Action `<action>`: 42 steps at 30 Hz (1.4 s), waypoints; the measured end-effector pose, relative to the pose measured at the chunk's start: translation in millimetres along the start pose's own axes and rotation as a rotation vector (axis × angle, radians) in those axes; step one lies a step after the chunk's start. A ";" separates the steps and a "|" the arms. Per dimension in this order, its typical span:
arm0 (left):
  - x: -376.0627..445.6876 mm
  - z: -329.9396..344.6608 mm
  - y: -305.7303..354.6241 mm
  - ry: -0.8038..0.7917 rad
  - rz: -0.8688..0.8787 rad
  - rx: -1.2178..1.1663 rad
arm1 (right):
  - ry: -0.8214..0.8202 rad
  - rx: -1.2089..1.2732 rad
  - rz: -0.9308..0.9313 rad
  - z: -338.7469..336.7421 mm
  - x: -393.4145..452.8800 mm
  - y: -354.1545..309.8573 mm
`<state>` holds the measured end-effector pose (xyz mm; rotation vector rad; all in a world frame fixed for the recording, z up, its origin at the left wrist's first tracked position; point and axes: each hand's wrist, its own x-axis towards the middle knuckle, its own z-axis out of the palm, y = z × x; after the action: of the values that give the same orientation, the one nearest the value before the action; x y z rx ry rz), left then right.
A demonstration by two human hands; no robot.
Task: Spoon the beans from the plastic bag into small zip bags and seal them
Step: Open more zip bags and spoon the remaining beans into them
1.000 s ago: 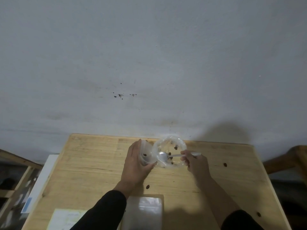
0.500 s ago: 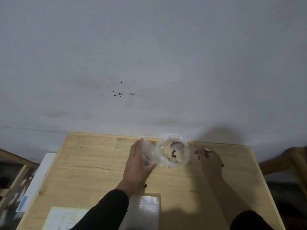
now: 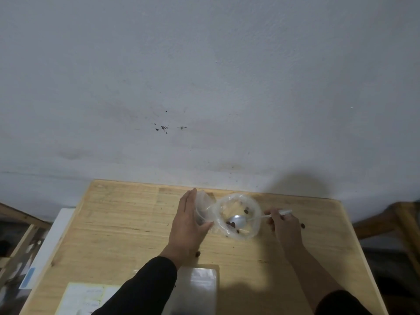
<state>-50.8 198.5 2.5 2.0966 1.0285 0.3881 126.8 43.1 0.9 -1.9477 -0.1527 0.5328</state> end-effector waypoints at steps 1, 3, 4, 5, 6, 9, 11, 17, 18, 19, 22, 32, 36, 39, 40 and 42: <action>-0.1 -1.0 -0.7 -0.004 0.006 -0.005 | 0.003 0.020 0.014 0.6 -1.2 -0.7; -1.2 -3.0 -2.6 -0.013 0.021 -0.017 | 0.019 0.059 0.023 2.3 -2.2 -1.4; -1.6 -3.9 -4.2 -0.014 0.027 -0.026 | 0.034 0.078 0.022 3.4 -2.1 -2.3; -1.7 -4.8 -5.8 -0.010 0.029 -0.030 | 0.054 0.109 0.027 4.4 -2.0 -4.4; -1.5 -6.0 -7.5 -0.002 0.027 -0.029 | 0.073 0.149 0.041 5.2 -1.7 -7.2; -2.2 -10.5 -8.3 0.020 0.026 -0.015 | 0.103 0.255 0.029 6.3 -3.7 -25.3; -3.5 -13.4 -6.7 0.029 0.036 -0.020 | 0.076 0.276 -0.031 8.0 -11.1 -43.5; -8.1 -18.3 -1.1 0.007 0.080 -0.053 | -0.117 -0.052 -0.431 19.2 -48.3 -87.5; -8.8 -18.5 -0.7 0.004 0.086 -0.049 | -0.124 -0.068 -0.448 18.4 -49.4 -89.8; -9.7 -18.2 -1.1 0.003 0.092 -0.041 | -0.114 -0.046 -0.438 15.5 -48.1 -91.4; -16.2 -17.3 -2.4 -0.015 0.109 -0.039 | -0.022 -0.028 -0.397 -1.5 -32.7 -80.0; -21.4 6.1 2.2 -0.062 0.129 0.009 | -0.185 -0.090 -0.224 -14.6 -18.7 -17.9; -6.7 8.8 2.5 -0.074 0.133 0.052 | -0.240 -0.045 -0.194 -11.8 -10.1 -16.3; -0.4 10.3 -2.6 -0.085 0.128 0.072 | -0.268 -0.017 -0.151 -12.7 -3.3 -16.2; 0.6 10.3 -4.4 -0.086 0.128 0.069 | -0.277 -0.015 -0.139 -13.5 -1.3 -15.9; 1.9 10.2 -6.8 -0.086 0.129 0.056 | -0.295 -0.025 -0.127 -15.7 2.0 -15.4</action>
<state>-47.6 197.6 -9.5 2.2174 0.8661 0.3331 137.5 37.3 19.3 -1.8597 -0.4682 0.7341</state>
